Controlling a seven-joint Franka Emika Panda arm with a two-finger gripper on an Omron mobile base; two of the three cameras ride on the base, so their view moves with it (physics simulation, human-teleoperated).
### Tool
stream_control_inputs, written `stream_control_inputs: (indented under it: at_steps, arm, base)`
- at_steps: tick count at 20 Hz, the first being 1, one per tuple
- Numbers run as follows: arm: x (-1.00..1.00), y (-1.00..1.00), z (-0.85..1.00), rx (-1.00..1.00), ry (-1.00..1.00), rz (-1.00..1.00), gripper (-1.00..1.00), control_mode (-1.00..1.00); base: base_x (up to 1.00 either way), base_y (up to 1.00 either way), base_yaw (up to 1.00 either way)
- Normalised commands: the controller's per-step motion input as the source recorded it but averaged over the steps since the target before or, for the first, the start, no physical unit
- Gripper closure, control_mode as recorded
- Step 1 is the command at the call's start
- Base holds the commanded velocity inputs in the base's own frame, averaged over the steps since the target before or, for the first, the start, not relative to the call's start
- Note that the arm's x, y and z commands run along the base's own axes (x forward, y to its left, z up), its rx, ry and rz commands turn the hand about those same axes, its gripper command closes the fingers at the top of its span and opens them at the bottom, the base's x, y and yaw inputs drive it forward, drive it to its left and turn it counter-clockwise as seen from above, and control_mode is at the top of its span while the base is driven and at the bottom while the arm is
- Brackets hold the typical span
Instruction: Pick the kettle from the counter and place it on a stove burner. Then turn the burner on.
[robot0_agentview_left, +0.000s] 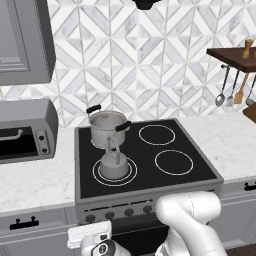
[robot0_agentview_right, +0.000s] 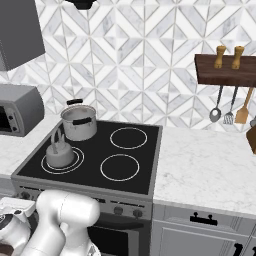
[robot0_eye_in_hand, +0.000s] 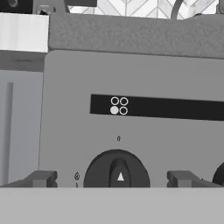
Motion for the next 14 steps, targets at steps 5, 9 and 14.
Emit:
stream_control_inputs:
  at_steps: [5, 9, 14]
  arm:
    - [0.0, 0.0, -0.03, 0.0, -0.01, 0.0, -1.0, -1.0]
    - [0.0, -0.04, 0.01, 0.0, -0.01, 0.0, -1.0, -1.0]
    - [0.0, 0.0, 0.04, 0.0, 0.0, 0.0, -1.0, -1.0]
  base:
    - [0.0, 0.0, 0.0]
    - [0.0, 0.0, 0.0]
    - [0.0, 0.0, 0.0]
